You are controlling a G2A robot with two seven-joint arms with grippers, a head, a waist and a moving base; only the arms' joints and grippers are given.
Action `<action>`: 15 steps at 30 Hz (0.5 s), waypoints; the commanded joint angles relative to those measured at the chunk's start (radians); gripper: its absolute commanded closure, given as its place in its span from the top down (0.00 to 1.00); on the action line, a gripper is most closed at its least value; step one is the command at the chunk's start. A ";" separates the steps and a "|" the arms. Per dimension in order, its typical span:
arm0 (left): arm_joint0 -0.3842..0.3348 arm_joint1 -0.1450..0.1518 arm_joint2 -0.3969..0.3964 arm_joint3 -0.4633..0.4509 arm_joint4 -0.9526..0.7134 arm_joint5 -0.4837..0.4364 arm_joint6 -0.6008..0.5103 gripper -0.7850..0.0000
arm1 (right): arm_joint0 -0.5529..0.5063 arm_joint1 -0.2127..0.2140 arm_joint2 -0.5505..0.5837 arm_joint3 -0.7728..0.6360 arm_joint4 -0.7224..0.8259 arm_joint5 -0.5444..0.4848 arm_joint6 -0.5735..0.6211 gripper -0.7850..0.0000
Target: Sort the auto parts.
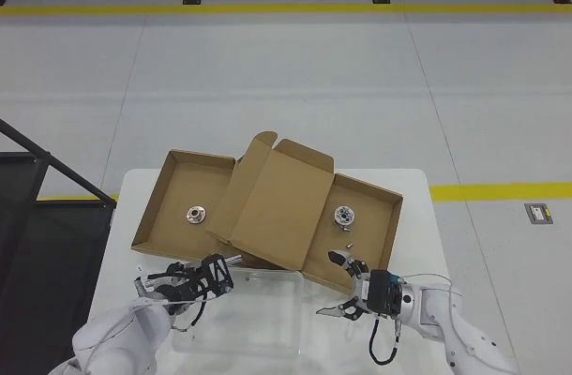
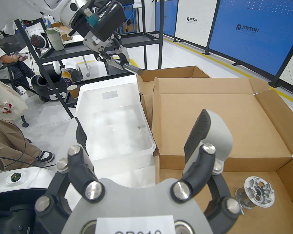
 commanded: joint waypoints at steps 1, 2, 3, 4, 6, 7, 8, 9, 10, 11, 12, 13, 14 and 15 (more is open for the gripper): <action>0.016 -0.001 -0.028 -0.002 -0.053 0.011 0.019 0.00 | 0.000 0.000 0.000 0.000 0.000 0.000 0.000 1.00; 0.027 0.000 -0.036 -0.007 -0.067 -0.009 0.029 0.00 | 0.000 0.000 0.000 0.000 0.000 0.000 0.000 1.00; 0.032 0.000 -0.038 -0.009 -0.068 -0.019 0.031 0.00 | 0.000 0.000 0.000 0.000 0.000 0.000 0.000 1.00; 0.032 0.000 -0.038 -0.009 -0.068 -0.019 0.031 0.00 | 0.000 0.000 0.000 0.000 0.000 0.000 0.000 1.00; 0.032 0.000 -0.038 -0.009 -0.068 -0.019 0.031 0.00 | 0.000 0.000 0.000 0.000 0.000 0.000 0.000 1.00; 0.032 0.000 -0.038 -0.009 -0.068 -0.019 0.031 0.00 | 0.000 0.000 0.000 0.000 0.000 0.000 0.000 1.00; 0.032 0.000 -0.038 -0.009 -0.068 -0.019 0.031 0.00 | 0.000 0.000 0.000 0.000 0.000 0.000 0.000 1.00; 0.032 0.000 -0.038 -0.009 -0.068 -0.019 0.031 0.00 | 0.000 0.000 0.000 0.000 0.000 0.000 0.000 1.00; 0.032 0.000 -0.038 -0.009 -0.068 -0.019 0.031 0.00 | 0.000 0.000 0.000 0.000 0.000 0.000 0.000 1.00; 0.032 0.000 -0.038 -0.009 -0.068 -0.019 0.031 0.00 | 0.000 0.000 0.000 0.000 0.000 0.000 0.000 1.00; 0.032 0.000 -0.038 -0.009 -0.068 -0.019 0.031 0.00 | 0.000 0.000 0.000 0.000 0.000 0.000 0.000 1.00; 0.032 0.000 -0.038 -0.009 -0.068 -0.019 0.031 0.00 | 0.000 0.000 0.000 0.000 0.000 0.000 0.000 1.00; 0.032 0.000 -0.038 -0.009 -0.068 -0.019 0.031 0.00 | 0.000 0.000 0.000 0.000 0.000 0.000 0.000 1.00; 0.038 0.000 -0.031 0.000 -0.057 -0.026 0.035 0.00 | 0.000 0.000 0.000 0.000 0.000 0.000 0.000 1.00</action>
